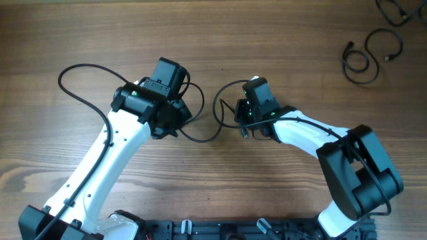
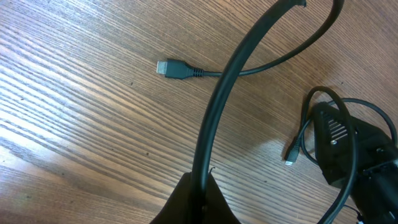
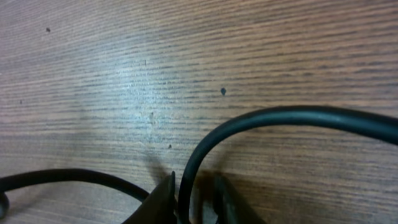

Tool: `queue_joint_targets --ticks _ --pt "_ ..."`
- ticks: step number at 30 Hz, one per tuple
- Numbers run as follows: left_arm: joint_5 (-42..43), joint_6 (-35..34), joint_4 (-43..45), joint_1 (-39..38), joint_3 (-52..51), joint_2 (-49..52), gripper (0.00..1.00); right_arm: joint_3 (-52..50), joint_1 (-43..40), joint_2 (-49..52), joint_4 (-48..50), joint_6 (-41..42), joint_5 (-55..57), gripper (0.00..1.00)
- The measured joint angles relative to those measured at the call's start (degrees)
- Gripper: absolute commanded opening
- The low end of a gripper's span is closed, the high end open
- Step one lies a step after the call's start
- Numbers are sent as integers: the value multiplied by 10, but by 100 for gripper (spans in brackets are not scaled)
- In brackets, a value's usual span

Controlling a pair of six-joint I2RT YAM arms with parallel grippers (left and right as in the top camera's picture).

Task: Untangle cables
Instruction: 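Pull the cable end far right with the right gripper, left gripper holding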

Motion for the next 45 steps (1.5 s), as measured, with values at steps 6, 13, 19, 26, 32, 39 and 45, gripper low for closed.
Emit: queue_joint_targets --ticks 6,13,19,26,32,39,45 --pt "0 0 0 0 0 0 4 1 0 7 11 22 -3 4" --pt "0 0 2 0 0 0 4 1 -33 -109 3 82 -61 4" --pt "0 0 4 0 0 0 4 1 -101 -354 -7 146 -117 5" --pt "0 0 -2 0 0 0 4 1 -170 -515 -9 157 -112 5" --pt "-25 0 -24 0 0 0 4 1 -266 -573 -50 164 -111 4" --pt "-98 -89 -99 67 0 0 4 1 -334 -570 -172 150 -71 5" --pt "-110 -106 -108 140 0 0 4 1 -347 -530 -213 120 -39 4"
